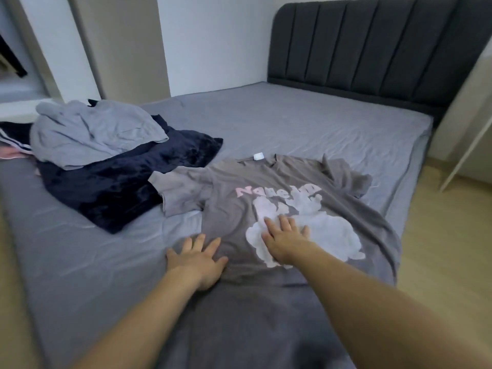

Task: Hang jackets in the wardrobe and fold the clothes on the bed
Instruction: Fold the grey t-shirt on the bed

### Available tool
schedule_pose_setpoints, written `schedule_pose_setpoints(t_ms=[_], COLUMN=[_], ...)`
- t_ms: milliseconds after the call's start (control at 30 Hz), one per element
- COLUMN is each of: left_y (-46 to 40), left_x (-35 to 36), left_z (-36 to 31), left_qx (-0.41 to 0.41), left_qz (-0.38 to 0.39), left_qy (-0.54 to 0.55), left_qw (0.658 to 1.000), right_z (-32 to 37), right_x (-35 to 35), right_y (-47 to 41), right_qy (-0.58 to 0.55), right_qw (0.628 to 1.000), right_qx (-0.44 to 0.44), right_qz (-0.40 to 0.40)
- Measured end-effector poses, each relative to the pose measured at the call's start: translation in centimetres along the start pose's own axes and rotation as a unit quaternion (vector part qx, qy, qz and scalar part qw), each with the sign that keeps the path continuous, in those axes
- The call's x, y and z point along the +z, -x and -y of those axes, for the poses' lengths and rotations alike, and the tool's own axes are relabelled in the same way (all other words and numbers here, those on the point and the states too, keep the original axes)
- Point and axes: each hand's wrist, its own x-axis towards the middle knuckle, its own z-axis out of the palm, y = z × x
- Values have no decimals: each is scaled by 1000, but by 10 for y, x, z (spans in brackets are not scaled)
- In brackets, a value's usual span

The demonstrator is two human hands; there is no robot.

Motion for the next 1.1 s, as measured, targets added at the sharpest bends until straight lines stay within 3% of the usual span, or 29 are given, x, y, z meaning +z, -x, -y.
schedule_pose_setpoints(t_ms=[67,100,133,200,233,300,400,433,467,533,600,667,733,800,833,867,900,967,1033,1100], left_y=[-20,-33,-47,-75,-88,-112,-135,-138,-141,-145,-150,-150,-149,-151,-149,-150,-150,-148,-149,-161], left_x=[5,0,-10,-30,-40,-50,-56,-59,-62,-69,-83,-94,-90,-66,-53,-45,-43,-57,-78,-98], left_z=[34,48,61,73,72,63,68,76,86,95,79,41,-5,-47,-64,-75,-79,-75,-65,-59], left_qx=[-55,-99,-134,-174,-185,-201,-264,-286,-304,-327,-324,-315,-192,-47,6,42,60,57,31,19], left_qz=[-116,-150,-157,-111,-79,-65,-129,-165,-196,-255,-333,-418,-489,-449,-369,-275,-196,-143,-171,-253], left_qy=[122,240,381,637,715,794,859,866,857,809,750,629,504,309,207,122,70,90,179,224], left_qw=[984,954,901,742,670,570,418,376,367,417,471,574,686,837,906,953,976,984,968,941], right_z=[26,35,42,47,45,39,35,36,35,30,11,-7,-17,-24,-33,-42,-53,-77,-93,-99], right_x=[11,14,15,17,19,19,2,-7,-18,-34,-33,-27,-27,-40,-46,-53,-58,-58,-49,-33], right_y=[-29,-41,-51,-70,-79,-88,-93,-99,-106,-119,-133,-143,-148,-152,-158,-163,-169,-182,-191,-198], right_qy=[-7,2,13,31,39,42,-41,-88,-117,-111,-62,-41,-150,-392,-459,-465,-389,-157,-39,-11], right_qw=[999,999,999,996,995,990,959,943,934,947,980,994,985,914,880,874,909,976,988,991], right_qx=[29,26,13,-14,-31,-83,-198,-229,-241,-211,-123,-70,-58,-16,8,23,33,19,-10,-26], right_qz=[-19,-36,-52,-78,-86,-110,-196,-224,-237,-216,-144,-70,-68,-99,-126,-141,-148,-153,-151,-129])
